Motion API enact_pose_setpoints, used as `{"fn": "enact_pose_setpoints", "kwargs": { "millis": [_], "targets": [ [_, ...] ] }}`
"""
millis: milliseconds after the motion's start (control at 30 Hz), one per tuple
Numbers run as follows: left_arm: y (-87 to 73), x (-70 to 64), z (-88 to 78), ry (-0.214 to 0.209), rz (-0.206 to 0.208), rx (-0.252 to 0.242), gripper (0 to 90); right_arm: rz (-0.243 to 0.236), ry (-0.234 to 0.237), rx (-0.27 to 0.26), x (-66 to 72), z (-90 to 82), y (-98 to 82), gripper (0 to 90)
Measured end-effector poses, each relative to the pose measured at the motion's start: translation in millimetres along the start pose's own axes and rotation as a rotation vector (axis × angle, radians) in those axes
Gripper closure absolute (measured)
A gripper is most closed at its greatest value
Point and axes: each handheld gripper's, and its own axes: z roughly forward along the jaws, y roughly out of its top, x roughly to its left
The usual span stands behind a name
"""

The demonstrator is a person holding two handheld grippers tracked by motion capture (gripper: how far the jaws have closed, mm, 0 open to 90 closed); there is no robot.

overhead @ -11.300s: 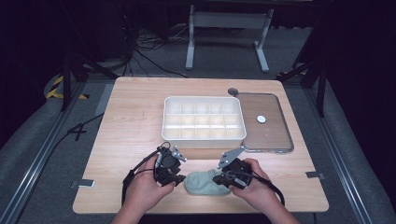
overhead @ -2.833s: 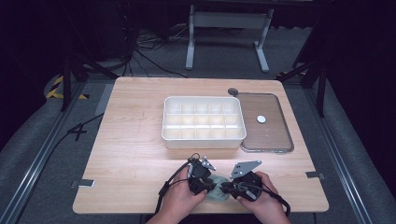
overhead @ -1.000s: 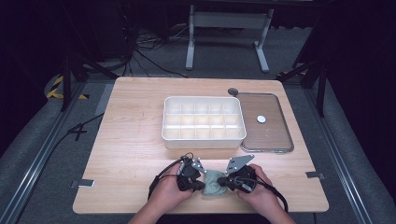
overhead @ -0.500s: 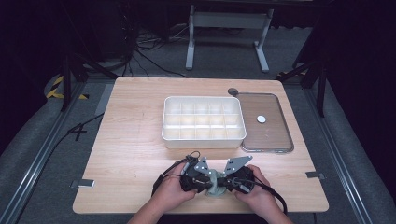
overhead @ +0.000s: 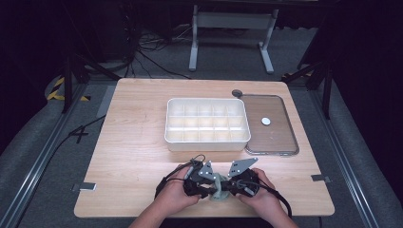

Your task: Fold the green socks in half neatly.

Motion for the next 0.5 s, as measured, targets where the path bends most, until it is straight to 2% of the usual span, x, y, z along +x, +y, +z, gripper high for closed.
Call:
{"fn": "enact_pose_setpoints", "kwargs": {
  "millis": [100, 200, 300, 433, 500],
  "targets": [
    [0.8, -0.3, 0.3, -0.006, 0.019, 0.009, 62.2, -0.011, 0.004, 0.002, 3.6, -0.8, -1.0, 87.1],
    [2.9, -3.9, 1.6, 0.013, 0.032, 0.028, 61.9, -0.013, 0.007, 0.007, 5.1, 1.9, 0.7, 87.6],
    [0.4, -2.5, -0.9, 0.005, 0.015, 0.011, 61.0, -0.007, 0.015, 0.005, 2.7, 0.5, 0.4, 85.2],
    [-2.9, 0.1, -1.7, -0.008, 0.005, 0.021, 60.2, -0.012, 0.005, -0.006, 3.9, -10.7, -1.5, 80.7],
    [-3.9, 1.9, -1.0, -0.011, 0.006, 0.024, 60.1, 0.005, -0.001, -0.046, 1.6, -25.9, -5.9, 79.2]
  ]
}}
